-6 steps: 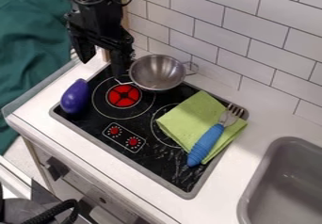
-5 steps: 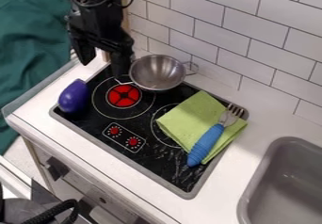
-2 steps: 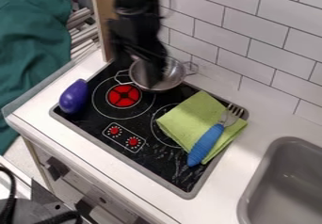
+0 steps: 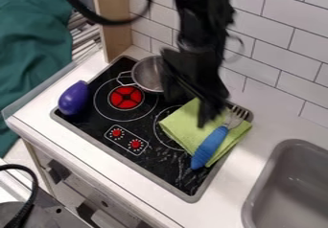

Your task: Move the spatula to the right of

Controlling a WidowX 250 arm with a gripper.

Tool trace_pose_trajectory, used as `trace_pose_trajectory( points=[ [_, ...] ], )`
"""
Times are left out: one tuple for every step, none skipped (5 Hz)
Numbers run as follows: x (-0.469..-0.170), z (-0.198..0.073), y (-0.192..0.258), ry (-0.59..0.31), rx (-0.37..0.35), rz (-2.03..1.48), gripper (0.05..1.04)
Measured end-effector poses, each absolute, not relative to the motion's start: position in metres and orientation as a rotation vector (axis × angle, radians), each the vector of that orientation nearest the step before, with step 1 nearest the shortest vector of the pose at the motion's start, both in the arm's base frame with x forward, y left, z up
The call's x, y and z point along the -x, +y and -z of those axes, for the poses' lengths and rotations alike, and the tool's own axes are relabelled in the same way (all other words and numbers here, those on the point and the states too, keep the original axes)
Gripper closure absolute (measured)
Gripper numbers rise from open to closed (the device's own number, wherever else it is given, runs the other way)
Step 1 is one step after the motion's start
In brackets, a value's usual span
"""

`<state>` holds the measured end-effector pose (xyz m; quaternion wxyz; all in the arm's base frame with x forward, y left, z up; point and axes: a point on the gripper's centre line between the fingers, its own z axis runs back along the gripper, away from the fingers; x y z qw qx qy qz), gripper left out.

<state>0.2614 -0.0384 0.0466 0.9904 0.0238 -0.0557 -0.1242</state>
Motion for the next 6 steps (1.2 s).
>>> trace_pose_trajectory(
  points=[
    [-0.26, -0.024, -0.046, -0.097, -0.04, 0.184, 0.075],
    [-0.27, -0.008, -0.045, -0.142, -0.048, 0.129, 0.075],
    [-0.277, 0.004, -0.043, -0.169, -0.064, 0.033, 0.075],
    [-0.287, 0.011, -0.045, -0.197, -0.054, -0.015, 0.075],
    [-0.292, 0.016, -0.047, -0.182, -0.059, -0.049, 0.075],
    [-0.293, 0.021, -0.051, -0.163, -0.05, -0.049, 0.075]
  ],
)
